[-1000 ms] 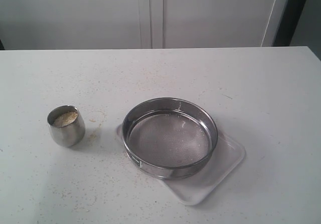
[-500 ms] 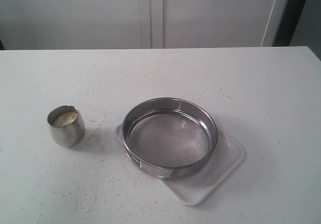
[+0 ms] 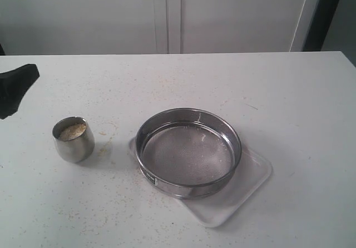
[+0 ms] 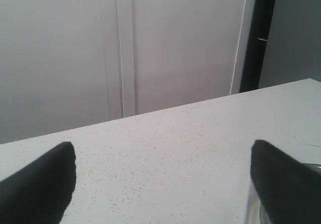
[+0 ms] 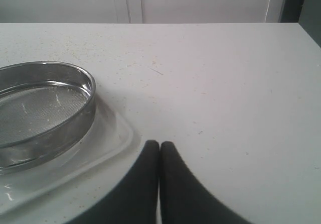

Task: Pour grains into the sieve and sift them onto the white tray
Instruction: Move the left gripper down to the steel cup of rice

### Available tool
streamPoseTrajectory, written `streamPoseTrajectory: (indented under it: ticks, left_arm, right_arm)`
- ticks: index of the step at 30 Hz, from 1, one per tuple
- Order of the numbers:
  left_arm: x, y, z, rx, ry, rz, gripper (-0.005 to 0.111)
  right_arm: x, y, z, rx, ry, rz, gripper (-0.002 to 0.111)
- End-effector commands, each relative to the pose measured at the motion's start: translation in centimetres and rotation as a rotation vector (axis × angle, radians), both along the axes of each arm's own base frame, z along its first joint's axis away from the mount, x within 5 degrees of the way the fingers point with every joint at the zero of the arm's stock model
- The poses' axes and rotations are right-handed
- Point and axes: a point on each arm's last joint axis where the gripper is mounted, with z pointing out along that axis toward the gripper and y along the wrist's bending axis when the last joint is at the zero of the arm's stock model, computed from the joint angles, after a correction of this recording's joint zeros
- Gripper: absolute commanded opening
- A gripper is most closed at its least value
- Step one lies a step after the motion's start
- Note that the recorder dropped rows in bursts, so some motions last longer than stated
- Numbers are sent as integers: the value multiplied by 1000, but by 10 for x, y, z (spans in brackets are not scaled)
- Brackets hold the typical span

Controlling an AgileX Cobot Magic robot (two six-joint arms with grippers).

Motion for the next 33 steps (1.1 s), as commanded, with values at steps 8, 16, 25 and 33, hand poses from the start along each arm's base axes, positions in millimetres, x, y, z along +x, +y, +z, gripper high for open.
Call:
streamPoseTrajectory:
  ticks: [8, 16, 25, 33]
  left_arm:
    - [13, -4, -13, -72, 26, -59, 105]
    - [24, -4, -31, -63, 56, -62, 105]
    - [35, -7, -57, -30, 136, -69, 105]
    - [48, -24, -70, 30, 137, -114, 105]
  right_arm:
    - [0, 0, -1, -3, -5, 0, 0]
    - [0, 0, -1, -4, -6, 0, 0]
    - [0, 0, -1, -4, -6, 0, 0]
    - [0, 0, -1, -3, -5, 0, 0]
